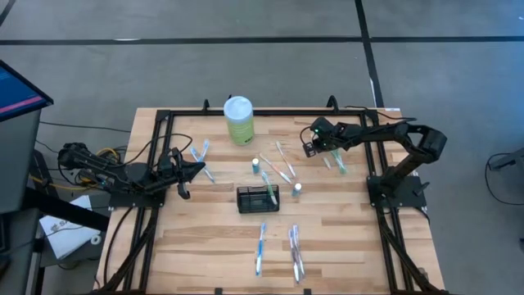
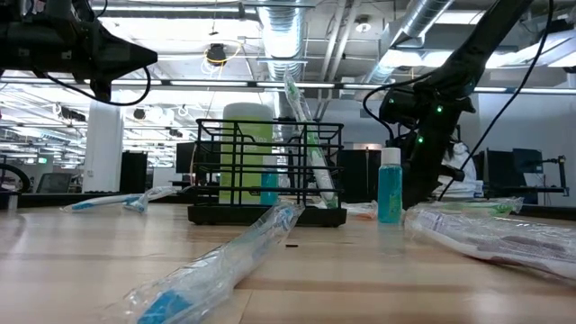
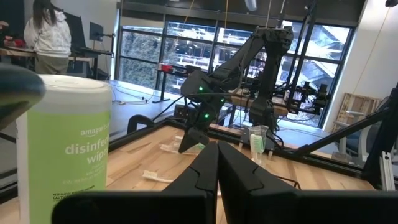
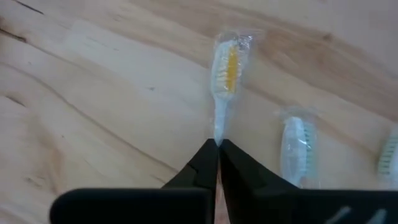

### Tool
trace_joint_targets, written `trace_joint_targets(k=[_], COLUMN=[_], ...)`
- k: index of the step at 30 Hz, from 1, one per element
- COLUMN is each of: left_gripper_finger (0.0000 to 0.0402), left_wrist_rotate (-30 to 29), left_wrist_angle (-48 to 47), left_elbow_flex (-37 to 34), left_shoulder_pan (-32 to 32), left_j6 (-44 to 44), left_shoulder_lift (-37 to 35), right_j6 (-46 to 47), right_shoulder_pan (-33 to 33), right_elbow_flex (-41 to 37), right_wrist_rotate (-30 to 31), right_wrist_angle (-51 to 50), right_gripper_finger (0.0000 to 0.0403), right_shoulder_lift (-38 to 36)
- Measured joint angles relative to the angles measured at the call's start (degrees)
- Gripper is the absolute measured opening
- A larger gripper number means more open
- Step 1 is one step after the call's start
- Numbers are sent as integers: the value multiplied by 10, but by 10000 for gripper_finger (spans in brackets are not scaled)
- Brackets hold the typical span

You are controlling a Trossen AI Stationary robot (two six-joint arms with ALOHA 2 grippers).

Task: Pick & Place toothbrushing station
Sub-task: Put the right orange toothbrush into the wire organizer

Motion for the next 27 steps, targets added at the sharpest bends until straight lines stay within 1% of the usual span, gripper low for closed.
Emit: trace_joint_targets(k=[4, 9, 11, 15, 21, 27], left_gripper_finger=[0, 0, 0, 0, 0, 0], left_wrist_rotate=[0, 0, 1, 2, 1, -1], left_wrist_angle=[0, 1, 1, 1, 1, 1], left_elbow_flex=[0, 0, 0, 0, 0, 0], left_shoulder_pan=[0, 0, 0, 0, 0, 0], left_j6=[0, 0, 0, -1, 0, 0], left_shoulder_lift=[0, 0, 0, 0, 0, 0], right_j6=[-5, -13, -17, -26, -30, -62], right_shoulder_pan=[2, 21, 33, 61, 130, 211], right_elbow_flex=[0, -1, -1, -1, 0, 0], right_wrist_rotate=[-1, -3, 0, 15, 46, 76], right_wrist_angle=[8, 31, 37, 42, 108, 203], right_gripper_finger=[2, 0, 0, 0, 0, 0], right_shoulder_lift=[0, -12, -29, -91, -174, -199])
